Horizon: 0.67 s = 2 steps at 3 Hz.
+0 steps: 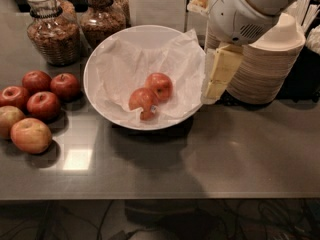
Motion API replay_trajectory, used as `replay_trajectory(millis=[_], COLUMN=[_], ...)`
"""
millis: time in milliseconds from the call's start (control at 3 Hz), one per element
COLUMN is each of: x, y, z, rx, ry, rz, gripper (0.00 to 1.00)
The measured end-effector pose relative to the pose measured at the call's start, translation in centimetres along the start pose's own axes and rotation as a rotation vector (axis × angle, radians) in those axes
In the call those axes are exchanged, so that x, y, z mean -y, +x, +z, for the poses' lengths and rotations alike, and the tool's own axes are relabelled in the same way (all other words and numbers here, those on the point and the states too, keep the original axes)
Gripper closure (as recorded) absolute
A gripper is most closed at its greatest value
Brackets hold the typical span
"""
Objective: Pick apple from white bowl
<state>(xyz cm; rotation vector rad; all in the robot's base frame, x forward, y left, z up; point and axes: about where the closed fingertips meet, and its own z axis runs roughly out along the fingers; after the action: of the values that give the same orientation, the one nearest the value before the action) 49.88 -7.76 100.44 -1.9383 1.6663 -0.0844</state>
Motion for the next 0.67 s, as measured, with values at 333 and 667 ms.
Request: replay_trajectory(millis=[333,667], x=[1.0,2.2], y=[-1.3,-2.4], z=[1.2,3.7], rx=[0.043,0.100], ry=[0.009,-0.002], rz=[-0.046,-0.110], gripper=[0.00,0.00])
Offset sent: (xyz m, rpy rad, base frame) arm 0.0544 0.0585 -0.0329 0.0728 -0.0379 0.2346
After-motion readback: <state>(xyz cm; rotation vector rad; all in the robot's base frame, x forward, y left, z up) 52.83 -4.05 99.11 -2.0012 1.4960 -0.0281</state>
